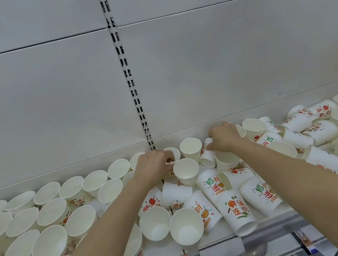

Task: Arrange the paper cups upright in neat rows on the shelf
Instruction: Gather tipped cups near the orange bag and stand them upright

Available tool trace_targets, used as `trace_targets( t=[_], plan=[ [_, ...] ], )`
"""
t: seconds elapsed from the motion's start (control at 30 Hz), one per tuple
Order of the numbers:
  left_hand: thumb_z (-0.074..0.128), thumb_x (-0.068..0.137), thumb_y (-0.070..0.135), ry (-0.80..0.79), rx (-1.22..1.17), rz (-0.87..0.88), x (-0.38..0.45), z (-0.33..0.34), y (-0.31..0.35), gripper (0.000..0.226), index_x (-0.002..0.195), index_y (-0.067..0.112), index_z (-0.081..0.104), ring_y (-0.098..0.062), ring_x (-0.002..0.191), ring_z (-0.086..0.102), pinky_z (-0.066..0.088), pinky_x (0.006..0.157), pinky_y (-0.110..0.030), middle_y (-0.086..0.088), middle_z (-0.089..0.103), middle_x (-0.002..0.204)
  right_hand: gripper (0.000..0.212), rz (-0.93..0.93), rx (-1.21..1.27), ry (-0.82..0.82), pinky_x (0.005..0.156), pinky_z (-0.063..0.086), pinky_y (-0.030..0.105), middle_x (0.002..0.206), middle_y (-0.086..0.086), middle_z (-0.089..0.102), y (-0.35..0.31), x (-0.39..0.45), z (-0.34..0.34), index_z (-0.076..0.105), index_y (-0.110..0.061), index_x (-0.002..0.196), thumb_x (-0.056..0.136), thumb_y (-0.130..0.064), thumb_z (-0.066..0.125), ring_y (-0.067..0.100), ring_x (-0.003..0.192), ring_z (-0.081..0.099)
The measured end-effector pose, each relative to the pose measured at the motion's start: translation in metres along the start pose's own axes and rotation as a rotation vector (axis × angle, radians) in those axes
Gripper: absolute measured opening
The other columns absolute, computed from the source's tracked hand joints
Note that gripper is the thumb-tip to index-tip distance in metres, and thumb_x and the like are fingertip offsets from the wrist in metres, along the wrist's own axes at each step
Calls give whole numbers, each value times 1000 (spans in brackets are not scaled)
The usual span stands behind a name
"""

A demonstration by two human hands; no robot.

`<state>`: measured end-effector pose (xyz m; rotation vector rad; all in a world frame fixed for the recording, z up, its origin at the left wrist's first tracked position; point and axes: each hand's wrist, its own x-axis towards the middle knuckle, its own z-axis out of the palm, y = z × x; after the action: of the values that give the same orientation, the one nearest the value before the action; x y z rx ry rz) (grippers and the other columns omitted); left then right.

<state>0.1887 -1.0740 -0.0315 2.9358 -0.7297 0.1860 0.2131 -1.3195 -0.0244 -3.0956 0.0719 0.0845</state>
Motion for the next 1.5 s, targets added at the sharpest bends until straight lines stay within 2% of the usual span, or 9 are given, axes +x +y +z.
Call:
trace_targets(
  t=[0.2,0.43,0.6,0.73,0.83,1.03,1.17,1.3,1.5],
  plan=[
    [63,86,24,37,-85,-83,-23,-25,-12,14,96,31,70,-12,90,63,47,70,-28,14,69,98,6,-47,272,277,85,28,34,90,-6,68,4,-12,-5,66,-23,86,82,-28,68,19,93,58],
    [71,82,27,-343,-78,-71,-47,-44,-19,19,101,32,70,-2,82,55,51,78,-28,20,65,96,15,-162,139,251,88,34,33,97,-1,71,6,-19,9,71,-21,99,86,-26,65,21,93,59],
    [73,81,23,-447,-34,-34,-50,-45,-16,28,107,31,69,-7,86,51,52,84,-34,15,63,102,14,-359,392,585,85,42,39,95,-3,71,-17,-51,-10,72,-17,96,83,-20,70,22,95,56],
    [70,83,19,-480,30,7,-45,-49,-10,24,106,27,70,-11,88,52,44,73,-27,10,63,97,21,-669,368,57,78,42,31,100,-16,64,-74,-83,-18,68,-29,106,84,-30,67,2,92,43],
    [71,84,21,-494,9,8,-41,-49,-8,21,105,23,72,-14,90,57,42,74,-26,5,70,102,31,-772,139,-105,76,40,31,110,-13,61,-99,-88,-10,63,-30,113,82,-28,68,8,97,41],
    [74,81,20,-374,-168,-52,-53,-55,-18,7,87,23,73,-2,70,56,45,68,-21,11,68,83,45,-796,34,-133,87,42,35,127,-6,50,-100,-84,-8,51,-27,127,84,-26,66,18,117,43],
    [74,79,18,-267,-227,-59,-70,-55,-22,11,78,28,70,-3,76,61,49,73,-22,16,67,78,47,-801,-76,-201,90,44,38,140,-7,40,-103,-79,-4,52,-27,126,82,-20,67,20,124,41],
    [73,80,18,-188,-234,-69,-86,-45,-18,9,80,27,71,-3,77,60,49,73,-24,16,66,79,28,-815,-96,-145,68,37,30,120,-5,50,-108,-79,-8,61,-22,104,78,-19,71,18,107,50],
    [67,82,28,-11,-149,-121,-103,-28,-7,1,83,28,68,-12,80,61,51,67,-33,12,67,82,10,-730,1,-67,66,49,35,88,-5,62,-94,-83,-20,63,-22,80,75,-24,72,17,89,57]
  ],
)
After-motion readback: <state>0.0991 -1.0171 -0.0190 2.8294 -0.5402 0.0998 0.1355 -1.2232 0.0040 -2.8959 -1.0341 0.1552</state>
